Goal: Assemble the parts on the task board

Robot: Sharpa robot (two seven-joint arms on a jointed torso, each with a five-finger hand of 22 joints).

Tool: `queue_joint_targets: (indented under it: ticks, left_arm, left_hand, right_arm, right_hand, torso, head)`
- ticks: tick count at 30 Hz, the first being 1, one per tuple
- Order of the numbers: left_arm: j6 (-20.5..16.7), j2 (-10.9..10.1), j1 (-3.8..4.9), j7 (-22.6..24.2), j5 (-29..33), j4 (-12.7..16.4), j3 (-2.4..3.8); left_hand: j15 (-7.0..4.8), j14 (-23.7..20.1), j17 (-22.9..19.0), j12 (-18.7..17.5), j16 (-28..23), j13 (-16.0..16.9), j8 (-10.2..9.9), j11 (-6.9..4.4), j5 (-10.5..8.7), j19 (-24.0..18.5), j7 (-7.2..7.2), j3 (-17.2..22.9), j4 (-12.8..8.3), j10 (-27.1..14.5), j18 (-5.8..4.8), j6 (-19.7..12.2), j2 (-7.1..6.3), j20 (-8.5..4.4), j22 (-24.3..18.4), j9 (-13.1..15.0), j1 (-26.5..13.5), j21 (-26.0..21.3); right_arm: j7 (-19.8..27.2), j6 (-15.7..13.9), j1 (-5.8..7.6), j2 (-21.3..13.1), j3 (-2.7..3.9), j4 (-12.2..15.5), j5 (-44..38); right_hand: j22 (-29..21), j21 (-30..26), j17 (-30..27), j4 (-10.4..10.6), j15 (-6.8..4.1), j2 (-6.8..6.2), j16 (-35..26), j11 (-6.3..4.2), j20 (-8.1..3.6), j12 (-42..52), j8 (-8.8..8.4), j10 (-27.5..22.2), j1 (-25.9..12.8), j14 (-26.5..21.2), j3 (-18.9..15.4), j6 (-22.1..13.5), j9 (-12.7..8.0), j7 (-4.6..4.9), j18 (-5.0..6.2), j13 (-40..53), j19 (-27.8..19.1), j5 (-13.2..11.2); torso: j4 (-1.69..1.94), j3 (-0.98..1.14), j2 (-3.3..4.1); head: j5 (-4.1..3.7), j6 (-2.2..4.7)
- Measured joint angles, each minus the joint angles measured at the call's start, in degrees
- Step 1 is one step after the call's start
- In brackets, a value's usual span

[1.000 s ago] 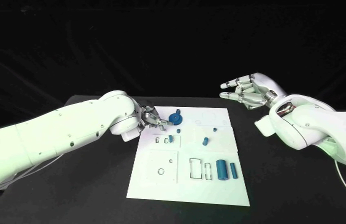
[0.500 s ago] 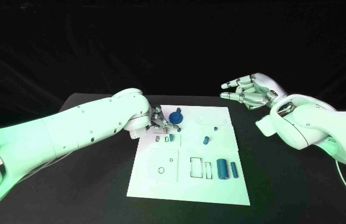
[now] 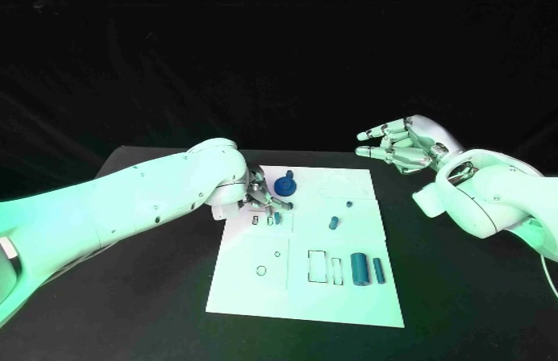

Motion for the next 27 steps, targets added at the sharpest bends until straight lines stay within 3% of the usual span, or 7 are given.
queue_joint_targets:
  ticks: [27]
  left_arm:
    - [2.5, 1.4, -0.08, -0.2, -0.8, -1.1, 0.02]
  left_hand:
    - [-0.2, -0.2, 0.0, 1.1, 0.0, 1.2, 2.6, -0.2, 0.0, 0.0, -0.12, -0.6, -0.2, 0.6, 0.0, -1.4, 2.43, 0.01, 0.0, 3.7, 3.5, 1.0]
  right_arm:
    - [-0.5, 1.6, -0.01, 0.9, -0.08, -0.2, -2.2]
  right_hand:
    - [-0.2, -1.2, 0.0, 0.4, 0.0, 0.0, -1.2, 0.25, -0.22, -2.2, 0.0, -1.6, 0.0, 0.0, -0.7, -0.1, 0.0, -0.1, 0.0, -2.1, -1.0, 0.4]
  torso:
    - [0.02, -0.03, 0.03]
  head:
    - [-0.05, -0.27]
